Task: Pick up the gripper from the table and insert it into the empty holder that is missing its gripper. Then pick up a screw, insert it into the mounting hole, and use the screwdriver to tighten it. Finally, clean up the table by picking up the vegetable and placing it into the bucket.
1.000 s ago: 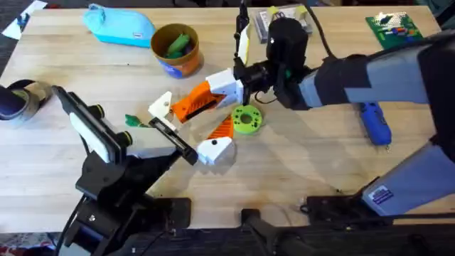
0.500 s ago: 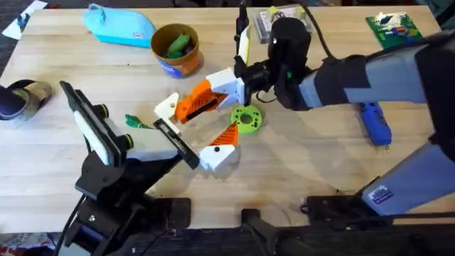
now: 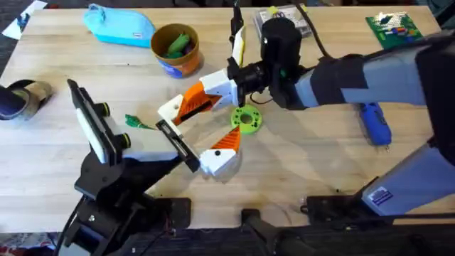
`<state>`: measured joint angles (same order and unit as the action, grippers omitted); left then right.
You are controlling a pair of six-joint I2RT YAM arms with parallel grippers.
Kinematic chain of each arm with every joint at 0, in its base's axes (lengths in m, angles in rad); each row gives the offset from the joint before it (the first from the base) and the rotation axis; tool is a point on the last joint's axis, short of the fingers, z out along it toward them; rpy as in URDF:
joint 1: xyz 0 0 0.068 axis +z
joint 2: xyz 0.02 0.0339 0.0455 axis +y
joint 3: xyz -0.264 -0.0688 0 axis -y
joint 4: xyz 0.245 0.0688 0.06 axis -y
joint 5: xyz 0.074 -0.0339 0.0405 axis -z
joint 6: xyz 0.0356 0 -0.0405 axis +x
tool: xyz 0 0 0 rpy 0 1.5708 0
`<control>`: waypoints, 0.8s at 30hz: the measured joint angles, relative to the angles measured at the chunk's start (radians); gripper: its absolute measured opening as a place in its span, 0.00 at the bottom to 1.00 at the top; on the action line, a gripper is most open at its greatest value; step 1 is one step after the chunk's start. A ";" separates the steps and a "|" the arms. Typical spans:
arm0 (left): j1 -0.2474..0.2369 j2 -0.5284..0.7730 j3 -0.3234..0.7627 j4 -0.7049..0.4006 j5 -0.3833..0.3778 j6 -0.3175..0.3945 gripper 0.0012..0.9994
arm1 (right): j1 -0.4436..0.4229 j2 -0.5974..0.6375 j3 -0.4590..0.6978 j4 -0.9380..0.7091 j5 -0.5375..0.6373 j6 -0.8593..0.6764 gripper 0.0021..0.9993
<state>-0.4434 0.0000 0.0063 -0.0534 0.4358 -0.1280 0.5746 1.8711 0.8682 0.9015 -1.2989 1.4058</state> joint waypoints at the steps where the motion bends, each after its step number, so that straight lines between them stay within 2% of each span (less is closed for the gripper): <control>1: 0.001 0.000 0.000 0.000 -0.002 0.002 0.99 | 0.001 0.000 0.002 -0.002 0.001 -0.003 0.02; 12: 0.003 0.000 0.000 0.000 -0.007 0.009 0.99 | 0.003 0.000 0.006 -0.005 0.005 -0.024 0.02; 18: 0.003 0.000 0.000 0.003 -0.011 0.023 0.99 | 0.006 0.000 0.006 0.028 0.003 -0.032 0.14; 24: 0.003 0.000 0.000 0.000 -0.013 0.026 0.99 | 0.010 0.000 0.007 0.067 -0.002 -0.038 0.36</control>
<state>-0.4404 -0.0002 0.0059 -0.0533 0.4224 -0.1016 0.5846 1.8713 0.8748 0.9684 -1.3014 1.3677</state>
